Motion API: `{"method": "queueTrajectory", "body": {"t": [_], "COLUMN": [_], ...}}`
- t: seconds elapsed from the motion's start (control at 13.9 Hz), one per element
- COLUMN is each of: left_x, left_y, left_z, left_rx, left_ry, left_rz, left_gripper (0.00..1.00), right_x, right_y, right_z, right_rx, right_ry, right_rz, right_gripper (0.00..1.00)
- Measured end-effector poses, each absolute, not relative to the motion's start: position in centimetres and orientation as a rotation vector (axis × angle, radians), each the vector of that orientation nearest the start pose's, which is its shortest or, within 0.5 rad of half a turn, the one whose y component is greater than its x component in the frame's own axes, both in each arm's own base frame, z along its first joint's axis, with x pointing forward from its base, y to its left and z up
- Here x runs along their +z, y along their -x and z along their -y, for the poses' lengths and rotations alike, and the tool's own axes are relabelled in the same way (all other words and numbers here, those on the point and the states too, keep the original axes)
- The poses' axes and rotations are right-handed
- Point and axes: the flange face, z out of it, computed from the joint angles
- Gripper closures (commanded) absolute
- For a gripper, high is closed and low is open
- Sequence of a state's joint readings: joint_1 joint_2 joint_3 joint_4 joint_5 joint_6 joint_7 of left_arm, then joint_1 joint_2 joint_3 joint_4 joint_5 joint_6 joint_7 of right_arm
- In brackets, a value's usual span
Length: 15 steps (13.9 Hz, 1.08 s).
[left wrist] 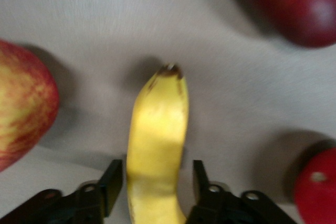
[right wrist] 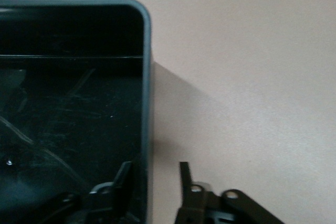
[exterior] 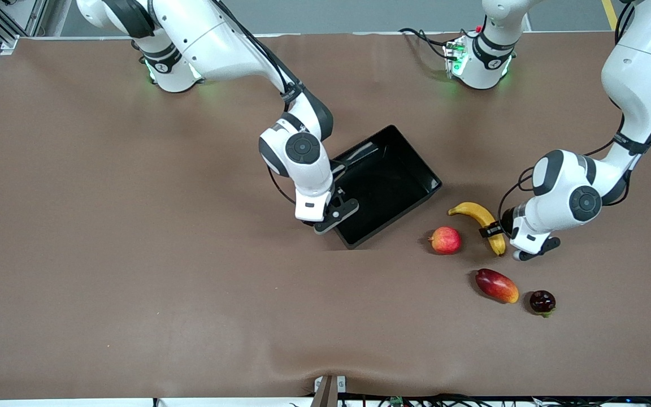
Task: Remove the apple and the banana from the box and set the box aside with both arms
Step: 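Place the banana beside the apples and open the left gripper, then drag the black box away from the fruit with the right gripper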
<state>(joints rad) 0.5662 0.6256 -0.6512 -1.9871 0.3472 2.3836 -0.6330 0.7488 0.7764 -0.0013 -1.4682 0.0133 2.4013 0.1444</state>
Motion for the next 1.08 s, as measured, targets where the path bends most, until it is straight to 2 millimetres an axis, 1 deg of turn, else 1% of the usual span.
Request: {"method": "queueTrajectory", "body": {"t": [0.07,0.14,0.22,0.43,0.5,0.58,0.65,0.72,0.86,1.01,1.08], "left_x": [21.5,24.0,27.0,37.0,39.9,42.4,44.5,46.2,48.9,51.6,53.0], "left_y": [-60.4,-61.0,-61.6,-63.2,-63.6,-64.0,-64.4,-64.6,-64.8,-64.3,-63.8], "left_z": [4.6,5.3,5.8,6.8,6.9,6.6,6.0,5.3,4.3,3.9,3.8], "left_rx": [0.148,0.133,0.127,0.107,0.098,0.091,0.089,0.095,0.074,0.023,-0.001], "left_ry": [3.192,3.178,3.152,3.074,3.059,3.048,3.043,3.044,3.058,3.048,3.035], "left_rz": [0.561,0.533,0.506,0.472,0.476,0.487,0.486,0.449,0.317,0.239,0.218], "left_gripper": [0.00,0.00,0.00,0.00,0.00,0.00,0.00,0.00,0.00,0.00,0.00], "right_x": [23.5,23.9,24.4,27.0,28.0,29.1,30.4,31.9,35.1,37.4,37.8], "right_y": [-54.0,-53.8,-53.6,-53.1,-53.5,-54.5,-55.9,-57.5,-60.9,-62.9,-63.4], "right_z": [-49.9,-49.9,-49.9,-49.6,-49.0,-47.5,-45.4,-42.6,-36.0,-29.7,-27.0], "right_rx": [-0.207,-0.189,-0.161,-0.126,-0.133,-0.136,-0.131,-0.116,-0.112,-0.126,-0.121], "right_ry": [2.929,2.944,2.969,3.022,3.033,3.047,3.063,3.083,3.104,3.109,3.113], "right_rz": [0.881,0.847,0.781,0.591,0.541,0.493,0.436,0.367,0.212,0.076,0.027], "right_gripper": [1.00,1.00,1.00,1.00,1.00,1.00,1.00,1.00,1.00,1.00,1.00]}}
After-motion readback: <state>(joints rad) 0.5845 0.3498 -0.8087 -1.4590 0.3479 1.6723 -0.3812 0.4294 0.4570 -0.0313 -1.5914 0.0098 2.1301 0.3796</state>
